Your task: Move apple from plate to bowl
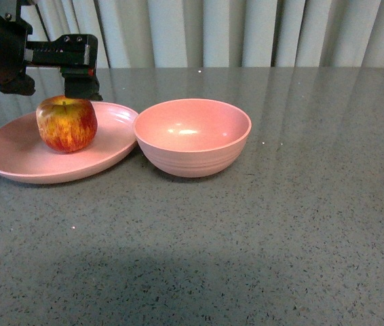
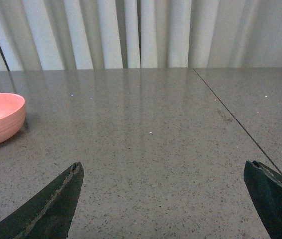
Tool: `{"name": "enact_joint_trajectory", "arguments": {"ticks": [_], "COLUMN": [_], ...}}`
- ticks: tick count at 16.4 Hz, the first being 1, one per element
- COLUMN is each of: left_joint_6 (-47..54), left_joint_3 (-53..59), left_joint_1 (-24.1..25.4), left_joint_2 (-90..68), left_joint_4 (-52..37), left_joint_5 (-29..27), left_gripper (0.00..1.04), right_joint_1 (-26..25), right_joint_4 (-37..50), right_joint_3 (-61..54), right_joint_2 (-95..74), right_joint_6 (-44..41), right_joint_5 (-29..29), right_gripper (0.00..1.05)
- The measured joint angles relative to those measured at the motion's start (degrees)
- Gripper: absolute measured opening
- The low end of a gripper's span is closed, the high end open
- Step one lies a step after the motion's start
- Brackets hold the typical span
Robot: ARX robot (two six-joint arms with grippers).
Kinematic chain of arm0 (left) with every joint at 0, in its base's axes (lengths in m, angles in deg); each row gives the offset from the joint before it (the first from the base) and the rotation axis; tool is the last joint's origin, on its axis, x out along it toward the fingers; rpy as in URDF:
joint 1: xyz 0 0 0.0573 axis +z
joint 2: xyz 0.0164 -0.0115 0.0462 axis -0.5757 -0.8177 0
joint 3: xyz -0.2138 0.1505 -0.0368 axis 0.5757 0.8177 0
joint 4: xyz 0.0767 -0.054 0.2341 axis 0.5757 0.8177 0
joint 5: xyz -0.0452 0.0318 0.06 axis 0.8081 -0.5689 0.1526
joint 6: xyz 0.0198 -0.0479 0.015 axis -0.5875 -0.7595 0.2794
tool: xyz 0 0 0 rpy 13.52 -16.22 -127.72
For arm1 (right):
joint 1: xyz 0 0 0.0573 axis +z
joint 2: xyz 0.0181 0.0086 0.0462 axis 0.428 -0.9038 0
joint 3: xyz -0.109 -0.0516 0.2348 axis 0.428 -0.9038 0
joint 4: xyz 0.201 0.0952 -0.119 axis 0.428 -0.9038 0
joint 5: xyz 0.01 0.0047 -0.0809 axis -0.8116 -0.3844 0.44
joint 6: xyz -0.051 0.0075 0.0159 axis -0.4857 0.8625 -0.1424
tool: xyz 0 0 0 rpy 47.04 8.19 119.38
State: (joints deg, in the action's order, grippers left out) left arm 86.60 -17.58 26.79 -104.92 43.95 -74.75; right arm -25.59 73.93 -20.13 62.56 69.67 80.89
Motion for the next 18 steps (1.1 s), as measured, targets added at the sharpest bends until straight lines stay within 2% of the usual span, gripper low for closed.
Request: {"name": "enact_joint_trajectory", "arguments": {"ticks": [4, 16, 17, 18], "left_joint_6": [-2.14, -3.54, -3.52, -3.52], "left_joint_3": [-0.66, -0.81, -0.81, -0.81], "left_joint_1": [0.31, 0.33, 0.33, 0.33], "left_joint_2": [-1.57, -4.28, -4.28, -4.28], "left_joint_4": [3.1, 4.61, 4.66, 4.66], "left_joint_5": [1.22, 1.66, 1.66, 1.62], "left_gripper": [0.98, 0.98, 0.96, 0.87], "right_joint_1": [0.0, 0.0, 0.0, 0.0], "right_joint_4": [0.0, -0.02, 0.0, 0.0], "right_joint_3": [0.0, 0.0, 0.0, 0.0], "right_joint_2": [0.0, 0.0, 0.0, 0.0], "right_joint_6": [0.02, 0.02, 0.0, 0.0], "right_joint_5": [0.0, 0.0, 0.0, 0.0], "right_gripper": [0.98, 0.98, 0.98, 0.98]}}
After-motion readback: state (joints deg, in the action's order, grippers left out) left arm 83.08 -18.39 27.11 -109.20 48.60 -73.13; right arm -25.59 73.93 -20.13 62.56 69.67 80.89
